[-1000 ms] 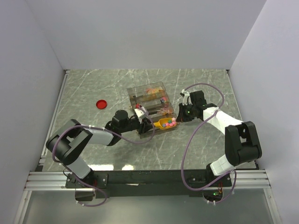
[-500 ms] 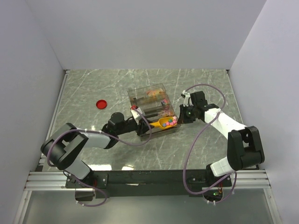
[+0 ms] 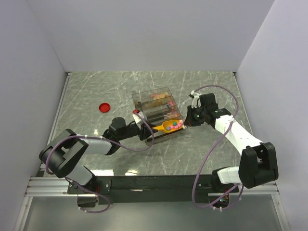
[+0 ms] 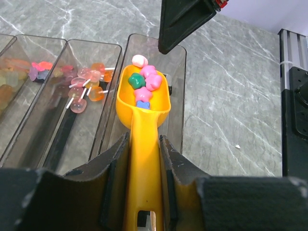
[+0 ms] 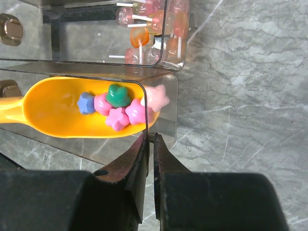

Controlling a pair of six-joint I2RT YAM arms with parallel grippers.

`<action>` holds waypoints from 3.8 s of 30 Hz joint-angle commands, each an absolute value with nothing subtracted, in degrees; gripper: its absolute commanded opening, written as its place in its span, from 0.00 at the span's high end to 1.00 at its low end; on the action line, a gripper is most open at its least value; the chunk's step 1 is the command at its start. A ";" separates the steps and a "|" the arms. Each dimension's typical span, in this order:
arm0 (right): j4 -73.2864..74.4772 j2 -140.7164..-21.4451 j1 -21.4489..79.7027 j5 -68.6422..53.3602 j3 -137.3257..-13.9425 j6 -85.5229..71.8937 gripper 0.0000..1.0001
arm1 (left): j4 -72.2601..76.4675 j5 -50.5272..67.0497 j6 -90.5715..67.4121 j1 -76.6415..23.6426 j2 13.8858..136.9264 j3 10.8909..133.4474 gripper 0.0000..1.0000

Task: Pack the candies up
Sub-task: Scoop the fake candies from the storage box, then place the fake candies in the packing bottle.

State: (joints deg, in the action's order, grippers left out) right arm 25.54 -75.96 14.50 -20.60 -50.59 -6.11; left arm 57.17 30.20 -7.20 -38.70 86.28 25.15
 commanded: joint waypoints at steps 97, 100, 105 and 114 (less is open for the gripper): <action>23.56 -38.59 22.23 -14.32 -35.33 -19.69 0.09 | 13.28 24.43 7.64 -4.14 69.69 51.76 0.98; 23.38 -38.15 23.11 -14.68 -35.33 -19.42 0.09 | 11.61 24.79 10.19 -3.52 71.97 53.87 0.98; 23.29 -37.62 23.90 -14.41 -35.16 -18.81 0.08 | 8.27 24.70 13.79 -3.25 74.26 56.33 0.97; 23.03 -37.53 24.17 -14.85 -34.80 -18.28 0.08 | 3.25 26.02 17.84 -3.25 76.99 59.24 0.96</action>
